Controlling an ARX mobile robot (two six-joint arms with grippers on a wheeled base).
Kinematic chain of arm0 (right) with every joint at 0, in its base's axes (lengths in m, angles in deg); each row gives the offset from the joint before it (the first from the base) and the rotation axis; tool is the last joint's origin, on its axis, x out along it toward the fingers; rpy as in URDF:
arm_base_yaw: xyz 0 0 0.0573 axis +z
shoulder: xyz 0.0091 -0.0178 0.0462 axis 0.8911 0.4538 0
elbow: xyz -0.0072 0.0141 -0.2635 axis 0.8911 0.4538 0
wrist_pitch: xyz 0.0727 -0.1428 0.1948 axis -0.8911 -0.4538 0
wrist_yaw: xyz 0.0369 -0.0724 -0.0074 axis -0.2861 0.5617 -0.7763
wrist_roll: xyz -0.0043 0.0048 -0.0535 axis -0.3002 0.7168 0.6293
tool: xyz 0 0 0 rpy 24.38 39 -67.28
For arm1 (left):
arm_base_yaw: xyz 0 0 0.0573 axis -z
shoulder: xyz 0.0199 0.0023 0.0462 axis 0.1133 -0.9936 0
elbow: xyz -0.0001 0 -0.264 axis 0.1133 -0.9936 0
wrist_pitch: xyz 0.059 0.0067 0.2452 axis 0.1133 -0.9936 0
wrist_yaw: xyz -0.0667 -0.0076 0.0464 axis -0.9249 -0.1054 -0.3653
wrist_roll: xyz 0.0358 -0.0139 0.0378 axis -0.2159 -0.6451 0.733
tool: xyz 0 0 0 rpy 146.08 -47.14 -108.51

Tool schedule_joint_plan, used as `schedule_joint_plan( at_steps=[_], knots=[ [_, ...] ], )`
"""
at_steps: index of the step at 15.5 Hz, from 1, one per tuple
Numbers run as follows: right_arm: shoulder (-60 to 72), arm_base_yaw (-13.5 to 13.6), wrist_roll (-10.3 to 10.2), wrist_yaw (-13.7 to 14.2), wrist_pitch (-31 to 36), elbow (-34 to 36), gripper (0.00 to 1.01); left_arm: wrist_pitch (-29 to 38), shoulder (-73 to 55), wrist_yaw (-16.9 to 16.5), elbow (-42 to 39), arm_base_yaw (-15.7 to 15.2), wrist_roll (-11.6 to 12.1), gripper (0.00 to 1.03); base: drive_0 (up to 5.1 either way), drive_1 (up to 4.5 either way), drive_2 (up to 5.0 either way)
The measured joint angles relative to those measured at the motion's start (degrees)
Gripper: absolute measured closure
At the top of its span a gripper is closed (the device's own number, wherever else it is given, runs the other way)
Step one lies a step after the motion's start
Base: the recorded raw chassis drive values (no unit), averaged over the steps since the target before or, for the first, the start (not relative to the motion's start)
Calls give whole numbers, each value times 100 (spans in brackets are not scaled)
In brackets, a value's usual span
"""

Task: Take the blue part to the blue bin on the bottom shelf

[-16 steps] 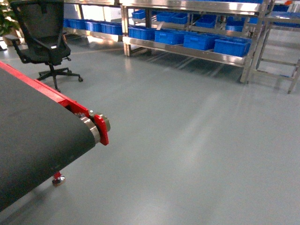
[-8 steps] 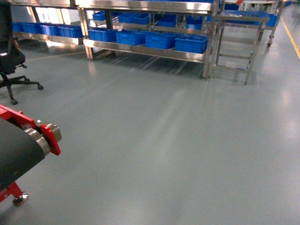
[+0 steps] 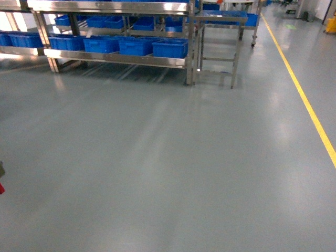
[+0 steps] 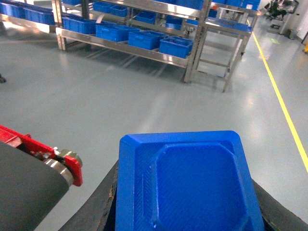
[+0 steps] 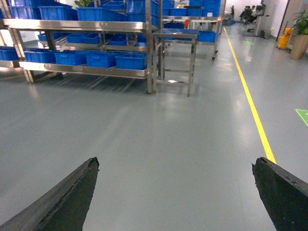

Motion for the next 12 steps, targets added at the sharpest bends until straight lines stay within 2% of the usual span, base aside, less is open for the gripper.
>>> schedule_joint_plan(
  at_steps=[8,9,12],
  knots=[
    [0,0,0,0,0,0,3,0,0,-2,0,0,2,59,-146,-146,-146],
    [0,0,0,2,0,0,3,0,0,-4,0,0,2,59,-28,111,-167],
    [0,0,0,2,-2,0,3,13,15,-2,0,0,2,59,12,416,-391]
  ],
)
